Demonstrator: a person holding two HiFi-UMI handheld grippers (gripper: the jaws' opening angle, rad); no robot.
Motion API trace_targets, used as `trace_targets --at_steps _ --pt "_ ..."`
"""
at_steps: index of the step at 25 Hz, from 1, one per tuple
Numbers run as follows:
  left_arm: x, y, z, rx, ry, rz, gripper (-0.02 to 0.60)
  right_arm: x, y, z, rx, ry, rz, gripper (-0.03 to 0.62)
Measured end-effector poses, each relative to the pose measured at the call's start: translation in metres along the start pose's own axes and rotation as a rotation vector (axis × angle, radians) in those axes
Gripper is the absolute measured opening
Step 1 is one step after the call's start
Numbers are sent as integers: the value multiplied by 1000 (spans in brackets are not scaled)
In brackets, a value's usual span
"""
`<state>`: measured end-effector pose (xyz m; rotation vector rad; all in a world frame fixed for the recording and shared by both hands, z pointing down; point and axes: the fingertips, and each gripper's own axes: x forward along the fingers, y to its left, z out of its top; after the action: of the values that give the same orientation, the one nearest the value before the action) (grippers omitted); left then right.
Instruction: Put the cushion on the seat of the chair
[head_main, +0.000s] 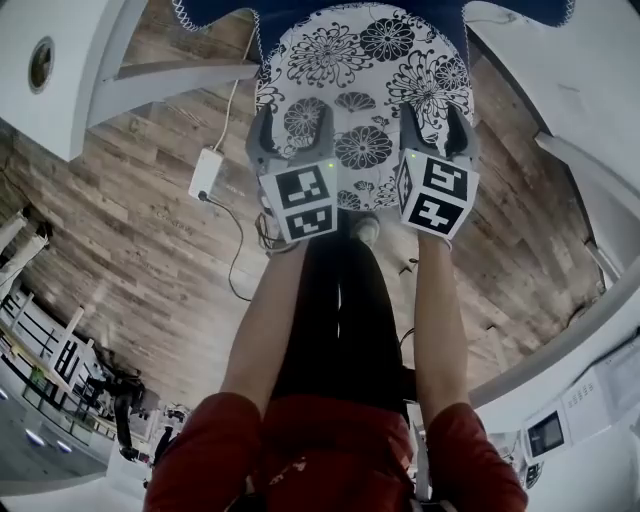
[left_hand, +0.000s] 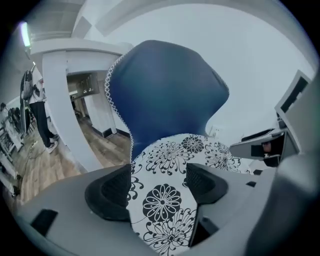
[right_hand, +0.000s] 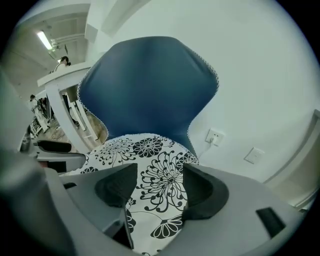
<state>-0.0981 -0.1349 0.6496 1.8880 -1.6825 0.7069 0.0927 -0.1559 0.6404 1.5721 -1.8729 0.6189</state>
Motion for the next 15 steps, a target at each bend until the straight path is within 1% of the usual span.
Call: trace_targets --at_steps 7,11,15 --pt "-61 -8 63 2 -119 -14 333 -67 13 57 -13 -119 34 272" --pt "-101 -6 100 21 -176 -15 332 -116 16 101 -32 -210 41 272" --pt "-147 3 148 -10 -256 -25 332 -172 10 151 -57 -323 35 272"
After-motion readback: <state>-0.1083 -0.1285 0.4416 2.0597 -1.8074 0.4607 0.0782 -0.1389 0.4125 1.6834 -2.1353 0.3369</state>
